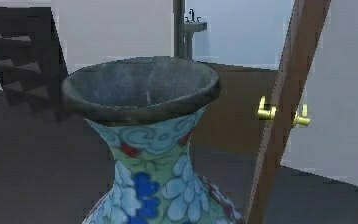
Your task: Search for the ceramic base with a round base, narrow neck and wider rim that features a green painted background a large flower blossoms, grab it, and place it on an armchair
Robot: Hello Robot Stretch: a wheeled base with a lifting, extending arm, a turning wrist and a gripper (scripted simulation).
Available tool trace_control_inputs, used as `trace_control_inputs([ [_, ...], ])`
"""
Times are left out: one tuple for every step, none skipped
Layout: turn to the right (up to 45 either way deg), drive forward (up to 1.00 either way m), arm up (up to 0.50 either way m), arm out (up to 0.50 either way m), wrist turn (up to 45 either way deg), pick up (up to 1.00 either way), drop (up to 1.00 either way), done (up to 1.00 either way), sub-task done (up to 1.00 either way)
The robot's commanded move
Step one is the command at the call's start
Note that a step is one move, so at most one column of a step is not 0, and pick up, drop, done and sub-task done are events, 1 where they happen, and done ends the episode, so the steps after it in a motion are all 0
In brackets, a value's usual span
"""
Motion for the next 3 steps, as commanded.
trace_control_inputs([
  [0.0, 0.95, 0.0, 0.0, 0.0, 0.0, 0.0, 0.0, 0.0],
  [21.0, 0.0, 0.0, 0.0, 0.0, 0.0, 0.0, 0.0, 0.0],
  [0.0, 1.0, 0.0, 0.0, 0.0, 0.0, 0.0, 0.0, 0.0],
])
